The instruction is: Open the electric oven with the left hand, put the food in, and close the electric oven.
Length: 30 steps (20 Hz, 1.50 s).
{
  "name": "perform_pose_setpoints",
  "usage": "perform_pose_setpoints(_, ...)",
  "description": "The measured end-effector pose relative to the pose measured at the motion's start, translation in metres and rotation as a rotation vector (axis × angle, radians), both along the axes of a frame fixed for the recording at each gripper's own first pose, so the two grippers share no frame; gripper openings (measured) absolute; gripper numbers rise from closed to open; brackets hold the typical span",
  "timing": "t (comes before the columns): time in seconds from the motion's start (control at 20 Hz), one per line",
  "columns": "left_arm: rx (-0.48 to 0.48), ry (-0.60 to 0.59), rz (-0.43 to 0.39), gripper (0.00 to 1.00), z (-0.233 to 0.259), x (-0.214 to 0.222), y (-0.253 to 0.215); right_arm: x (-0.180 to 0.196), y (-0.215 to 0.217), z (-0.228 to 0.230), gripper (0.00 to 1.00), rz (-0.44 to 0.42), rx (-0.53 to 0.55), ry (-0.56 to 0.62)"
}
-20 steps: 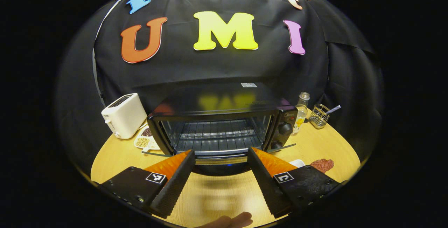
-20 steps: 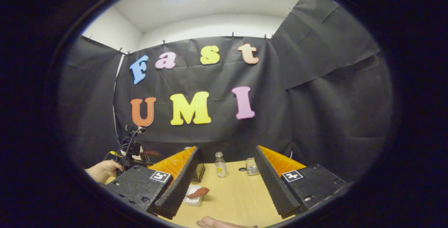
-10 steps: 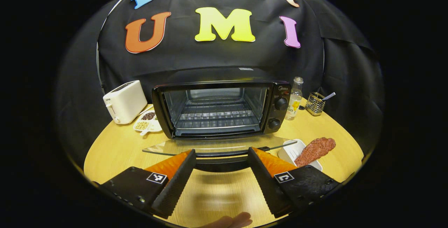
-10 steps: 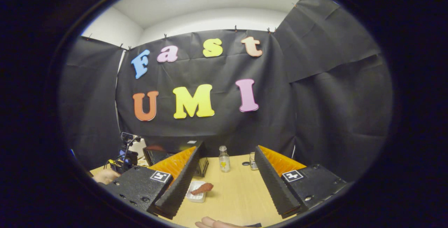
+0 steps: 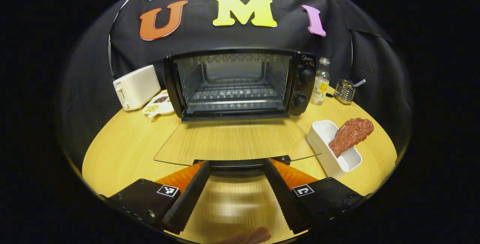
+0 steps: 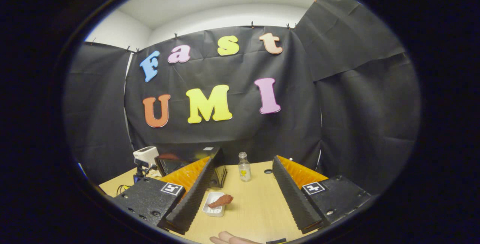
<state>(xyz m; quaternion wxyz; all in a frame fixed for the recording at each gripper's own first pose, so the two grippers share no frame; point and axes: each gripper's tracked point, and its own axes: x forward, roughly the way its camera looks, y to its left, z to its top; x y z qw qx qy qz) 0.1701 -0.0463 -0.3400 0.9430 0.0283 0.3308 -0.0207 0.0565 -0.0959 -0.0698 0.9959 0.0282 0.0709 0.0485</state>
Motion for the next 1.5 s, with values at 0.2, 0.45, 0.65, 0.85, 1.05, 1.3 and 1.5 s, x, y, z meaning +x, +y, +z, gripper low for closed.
perform_pose_setpoints(0.2, 0.029, -0.034, -0.009, 0.94, 0.000, 0.001, 0.002, 0.011, -0.002, -0.012, 0.96, -0.008, -0.002, 0.032)
perform_pose_setpoints(0.45, -0.018, -0.070, -0.024, 0.96, 0.016, 0.001, -0.003, 0.026, 0.000, -0.034, 1.00, -0.004, 0.014, 0.104)
perform_pose_setpoints(0.65, -0.026, -0.191, -0.023, 0.95, 0.067, -0.006, -0.001, 0.052, -0.006, -0.054, 1.00, -0.022, -0.028, 0.172)
perform_pose_setpoints(0.85, -0.031, -0.346, -0.011, 0.95, 0.133, -0.022, 0.002, 0.073, 0.009, -0.089, 1.00, 0.051, -0.064, 0.301)
perform_pose_setpoints(1.05, -0.049, -0.514, -0.016, 0.95, 0.203, -0.042, -0.002, 0.098, 0.023, -0.157, 1.00, 0.151, -0.063, 0.558)
perform_pose_setpoints(1.3, -0.118, -0.635, -0.045, 0.95, 0.264, -0.079, -0.010, 0.123, 0.048, -0.233, 0.92, 0.278, 0.115, 0.880)
perform_pose_setpoints(1.5, -0.033, -0.666, 0.010, 0.95, 0.283, -0.105, 0.017, 0.139, 0.052, -0.271, 0.88, 0.296, 0.248, 1.023)
